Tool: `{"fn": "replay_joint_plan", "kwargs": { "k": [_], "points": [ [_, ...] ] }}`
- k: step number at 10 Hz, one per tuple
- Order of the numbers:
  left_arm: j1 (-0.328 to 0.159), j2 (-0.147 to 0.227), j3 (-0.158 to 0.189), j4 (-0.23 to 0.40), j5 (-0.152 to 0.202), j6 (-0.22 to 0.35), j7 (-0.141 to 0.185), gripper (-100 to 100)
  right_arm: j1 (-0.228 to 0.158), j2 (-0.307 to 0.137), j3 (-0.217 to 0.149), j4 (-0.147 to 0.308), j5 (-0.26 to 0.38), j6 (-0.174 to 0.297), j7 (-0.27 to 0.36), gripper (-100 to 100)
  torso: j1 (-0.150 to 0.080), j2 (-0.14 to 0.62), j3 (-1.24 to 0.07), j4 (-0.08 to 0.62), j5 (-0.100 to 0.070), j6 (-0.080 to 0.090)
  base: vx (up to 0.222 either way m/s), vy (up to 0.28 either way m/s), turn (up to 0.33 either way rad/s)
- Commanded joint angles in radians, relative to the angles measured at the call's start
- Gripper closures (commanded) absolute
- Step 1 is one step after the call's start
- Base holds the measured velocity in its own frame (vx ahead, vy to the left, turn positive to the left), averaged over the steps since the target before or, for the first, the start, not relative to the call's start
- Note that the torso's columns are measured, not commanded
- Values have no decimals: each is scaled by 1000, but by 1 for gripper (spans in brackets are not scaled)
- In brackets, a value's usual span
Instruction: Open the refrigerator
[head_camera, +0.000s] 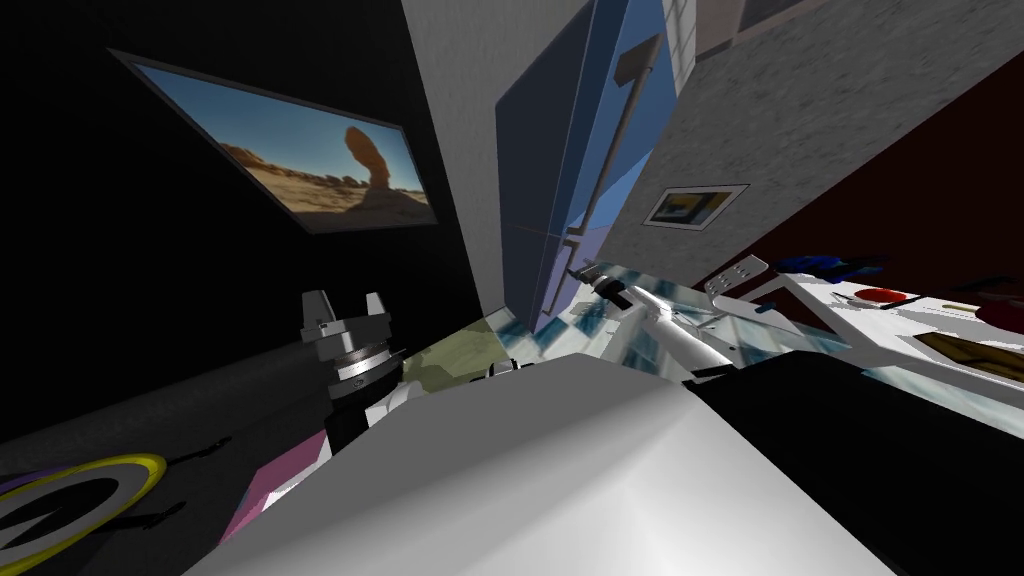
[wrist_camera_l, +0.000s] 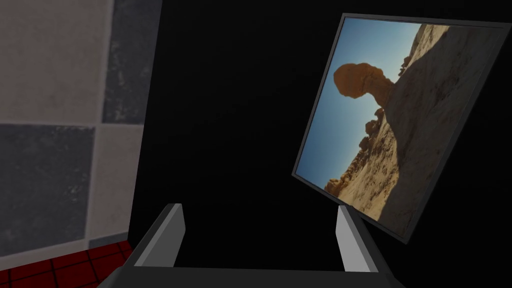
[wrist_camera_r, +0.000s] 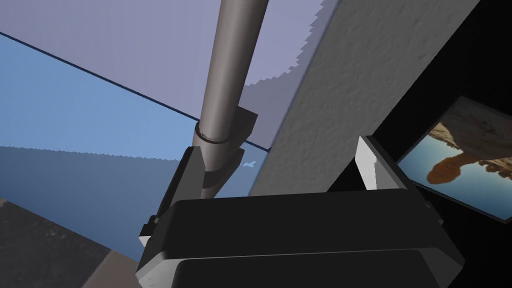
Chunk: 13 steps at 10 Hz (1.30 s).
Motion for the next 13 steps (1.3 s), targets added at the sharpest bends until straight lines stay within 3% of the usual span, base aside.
{"fn": "replay_joint_plan", "kwargs": {
  "k": [1, 6, 11, 12, 13],
  "points": [
    [0, 0, 0, 0, 0, 0, 0, 0, -34, -67, 10, 70, 27, 29, 50, -100, -1, 1, 1, 0, -1, 0, 35, 104, -6],
    [0, 0, 0, 0, 0, 0, 0, 0, -88, -178, 31, 207, 83, 84, 154, -100, 0, 1, 1, 0, 0, 0, 54, 134, -14],
    [0, 0, 0, 0, 0, 0, 0, 0, -129, -269, 48, 312, 128, 126, 238, -100, 0, 1, 1, 0, 0, 0, 42, 99, -9],
    [0, 0, 0, 0, 0, 0, 0, 0, -135, -285, 50, 326, 135, 131, 250, -100, 1, 1, 1, 0, 0, 0, 37, 96, -15],
    [0, 0, 0, 0, 0, 0, 0, 0, -123, -269, 44, 311, 131, 127, 242, -100, 2, 0, 0, 1, 1, -1, 16, 39, -24]
  ]
}}
